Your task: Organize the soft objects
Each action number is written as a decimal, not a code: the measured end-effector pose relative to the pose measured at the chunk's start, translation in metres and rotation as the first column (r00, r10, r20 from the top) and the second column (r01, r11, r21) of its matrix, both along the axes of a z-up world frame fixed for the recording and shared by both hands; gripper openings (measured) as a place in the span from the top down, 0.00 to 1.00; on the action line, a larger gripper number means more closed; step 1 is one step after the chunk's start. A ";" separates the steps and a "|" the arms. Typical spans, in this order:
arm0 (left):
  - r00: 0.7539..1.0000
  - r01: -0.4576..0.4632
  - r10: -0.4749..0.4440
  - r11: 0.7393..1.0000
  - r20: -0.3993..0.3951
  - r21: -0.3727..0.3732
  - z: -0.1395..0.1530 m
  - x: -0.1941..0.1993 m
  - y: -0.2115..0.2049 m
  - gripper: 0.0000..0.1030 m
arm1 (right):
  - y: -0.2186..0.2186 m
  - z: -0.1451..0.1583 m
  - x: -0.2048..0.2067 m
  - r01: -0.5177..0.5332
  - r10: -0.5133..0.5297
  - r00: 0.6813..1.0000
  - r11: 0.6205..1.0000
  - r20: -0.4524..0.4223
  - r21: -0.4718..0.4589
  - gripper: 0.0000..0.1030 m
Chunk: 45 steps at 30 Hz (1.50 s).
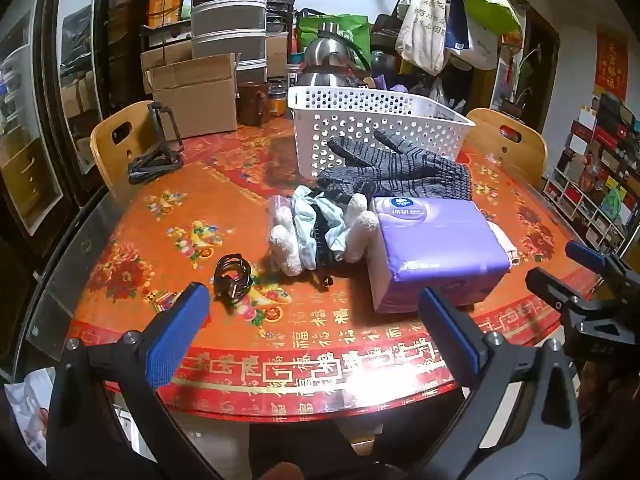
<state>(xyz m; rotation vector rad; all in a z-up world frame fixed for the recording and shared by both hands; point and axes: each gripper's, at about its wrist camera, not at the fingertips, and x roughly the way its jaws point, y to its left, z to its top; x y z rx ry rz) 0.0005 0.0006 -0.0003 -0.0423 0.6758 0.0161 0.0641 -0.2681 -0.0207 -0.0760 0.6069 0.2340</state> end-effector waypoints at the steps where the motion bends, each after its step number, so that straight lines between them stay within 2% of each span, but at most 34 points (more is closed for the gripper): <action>1: 1.000 0.001 -0.001 1.000 -0.002 -0.005 0.000 0.000 0.000 0.00 | 0.000 0.000 0.000 -0.002 0.002 1.000 1.000 0.000 0.005 0.00; 9: 1.000 -0.006 0.006 1.000 -0.013 -0.026 0.000 0.007 0.001 0.00 | 0.001 0.000 0.001 -0.013 0.013 1.000 1.000 -0.005 0.005 0.00; 10: 1.000 -0.002 0.002 1.000 0.017 -0.019 0.002 0.001 0.000 0.00 | 0.008 0.000 0.000 -0.015 0.015 1.000 1.000 -0.004 0.008 0.00; 45: 1.000 -0.006 0.007 1.000 0.021 -0.010 0.003 0.012 0.000 0.00 | -0.002 0.002 0.003 -0.015 0.015 1.000 1.000 -0.008 0.015 0.00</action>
